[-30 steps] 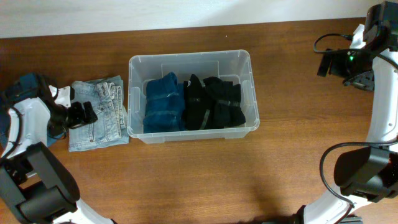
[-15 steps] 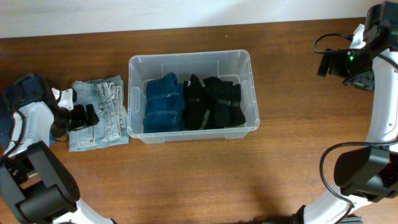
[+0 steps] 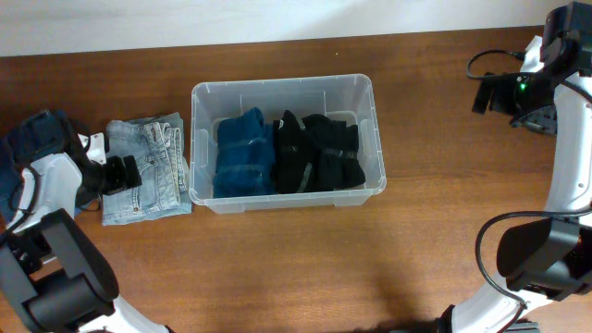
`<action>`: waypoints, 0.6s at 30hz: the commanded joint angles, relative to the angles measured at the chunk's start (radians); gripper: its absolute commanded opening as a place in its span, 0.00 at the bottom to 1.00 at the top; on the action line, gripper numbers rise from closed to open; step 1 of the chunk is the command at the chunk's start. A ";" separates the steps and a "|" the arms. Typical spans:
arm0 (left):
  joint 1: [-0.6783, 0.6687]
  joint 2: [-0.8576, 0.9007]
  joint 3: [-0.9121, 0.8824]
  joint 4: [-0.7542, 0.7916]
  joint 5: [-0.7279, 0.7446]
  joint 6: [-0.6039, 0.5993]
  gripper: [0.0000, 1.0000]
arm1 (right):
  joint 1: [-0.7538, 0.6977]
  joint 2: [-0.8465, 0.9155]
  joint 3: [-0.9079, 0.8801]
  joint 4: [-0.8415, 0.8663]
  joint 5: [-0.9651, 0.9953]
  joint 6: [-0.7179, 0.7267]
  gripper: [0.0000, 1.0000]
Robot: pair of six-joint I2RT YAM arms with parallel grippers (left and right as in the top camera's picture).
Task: Pack container
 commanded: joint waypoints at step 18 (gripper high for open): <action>-0.011 -0.012 -0.189 0.176 0.036 -0.006 0.99 | -0.001 -0.008 0.005 -0.002 0.009 0.000 0.99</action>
